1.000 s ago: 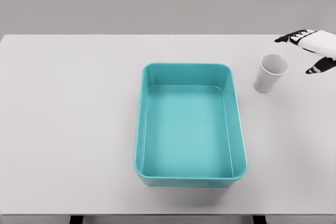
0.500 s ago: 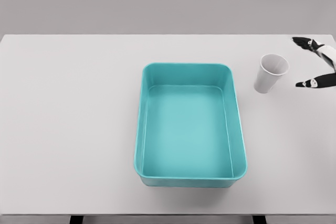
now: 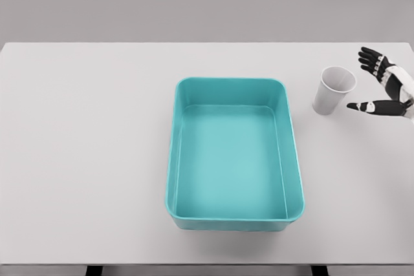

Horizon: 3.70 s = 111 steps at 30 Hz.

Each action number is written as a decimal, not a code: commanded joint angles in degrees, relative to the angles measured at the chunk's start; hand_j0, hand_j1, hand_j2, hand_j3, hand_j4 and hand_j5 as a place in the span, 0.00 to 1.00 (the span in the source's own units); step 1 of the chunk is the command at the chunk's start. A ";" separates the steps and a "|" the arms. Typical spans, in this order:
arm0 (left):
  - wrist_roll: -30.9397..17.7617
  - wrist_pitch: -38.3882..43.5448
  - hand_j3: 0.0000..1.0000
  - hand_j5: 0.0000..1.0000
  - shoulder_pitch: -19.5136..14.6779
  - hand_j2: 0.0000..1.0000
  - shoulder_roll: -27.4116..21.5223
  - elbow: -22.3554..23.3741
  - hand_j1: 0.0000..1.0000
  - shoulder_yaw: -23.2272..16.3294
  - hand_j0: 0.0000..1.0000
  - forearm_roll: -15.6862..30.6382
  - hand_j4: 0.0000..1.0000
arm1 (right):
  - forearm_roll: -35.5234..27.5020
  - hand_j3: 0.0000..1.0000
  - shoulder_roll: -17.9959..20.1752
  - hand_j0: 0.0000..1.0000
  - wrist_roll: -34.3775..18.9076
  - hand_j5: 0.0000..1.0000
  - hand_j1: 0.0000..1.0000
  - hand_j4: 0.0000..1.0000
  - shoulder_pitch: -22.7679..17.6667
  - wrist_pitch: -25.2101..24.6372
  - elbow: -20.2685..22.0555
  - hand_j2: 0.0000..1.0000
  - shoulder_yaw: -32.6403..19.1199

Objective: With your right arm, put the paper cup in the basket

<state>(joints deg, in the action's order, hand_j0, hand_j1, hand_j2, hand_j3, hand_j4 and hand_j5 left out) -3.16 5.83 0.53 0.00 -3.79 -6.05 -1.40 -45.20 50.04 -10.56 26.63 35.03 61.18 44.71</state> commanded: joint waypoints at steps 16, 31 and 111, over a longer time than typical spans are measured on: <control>-0.01 -0.03 1.00 1.00 -0.09 1.00 0.00 0.01 1.00 -0.01 1.00 -0.01 1.00 | -0.41 1.00 -3.02 1.00 0.01 1.00 1.00 1.00 -1.85 -0.03 0.87 1.00 -0.76; -0.01 -0.03 1.00 1.00 -0.09 1.00 0.00 0.01 1.00 -0.01 1.00 -0.01 1.00 | 0.03 1.00 -5.92 1.00 0.01 1.00 1.00 1.00 -1.14 -0.03 0.69 1.00 -1.29; -0.01 -0.03 1.00 1.00 -0.09 1.00 0.00 0.01 1.00 -0.01 1.00 -0.01 1.00 | 39.05 0.67 -3.99 0.67 3.61 0.67 0.67 0.67 9.32 -0.03 28.38 0.67 -1.03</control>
<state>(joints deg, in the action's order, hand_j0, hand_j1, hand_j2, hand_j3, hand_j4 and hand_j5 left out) -3.15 5.84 0.44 0.00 -3.80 -6.05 -1.40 -8.42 46.97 -8.42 35.95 35.06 89.23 43.72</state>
